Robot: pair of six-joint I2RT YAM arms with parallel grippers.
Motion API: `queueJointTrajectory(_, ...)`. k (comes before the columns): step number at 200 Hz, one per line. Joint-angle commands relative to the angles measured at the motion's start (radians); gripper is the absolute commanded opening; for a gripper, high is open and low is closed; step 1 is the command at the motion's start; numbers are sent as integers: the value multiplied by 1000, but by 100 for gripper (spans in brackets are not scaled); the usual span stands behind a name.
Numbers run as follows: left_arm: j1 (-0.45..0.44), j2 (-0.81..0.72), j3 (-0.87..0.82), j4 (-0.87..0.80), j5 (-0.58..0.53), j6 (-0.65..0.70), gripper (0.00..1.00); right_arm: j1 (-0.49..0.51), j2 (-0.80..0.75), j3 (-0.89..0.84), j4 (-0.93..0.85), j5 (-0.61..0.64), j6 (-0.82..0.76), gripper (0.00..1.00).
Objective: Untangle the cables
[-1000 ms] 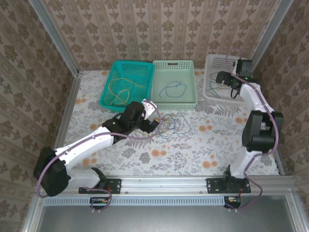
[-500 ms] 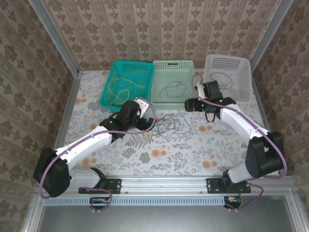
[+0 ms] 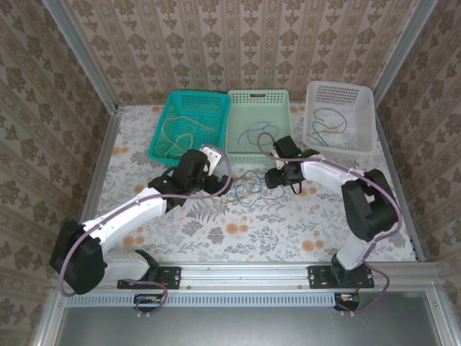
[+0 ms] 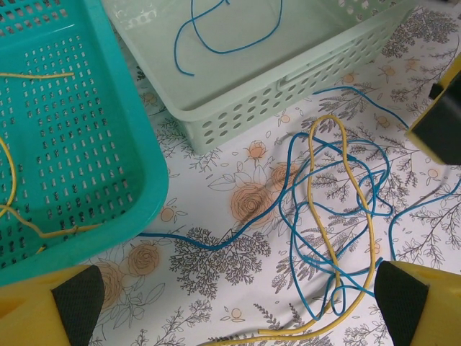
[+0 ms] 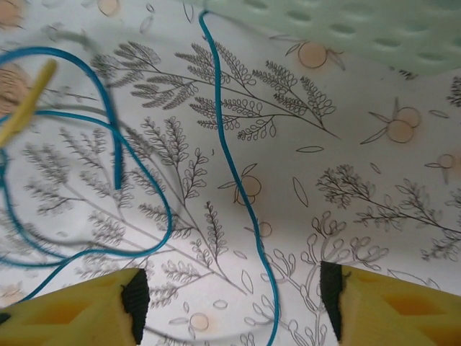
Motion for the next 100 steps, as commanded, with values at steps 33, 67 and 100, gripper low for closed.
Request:
queueJointTrajectory(33,6,-27,-19,-21,-9,-8,100,17,15,17,-123,98,40,64)
queueJointTrajectory(67,8,-30,-36,-3,-10,-11,100,18,-31,-12,-194,90,97,71)
queueJointTrajectory(100,7,-25,-36,6,1,-12,100,16,-12,-9,-241,49,166,72)
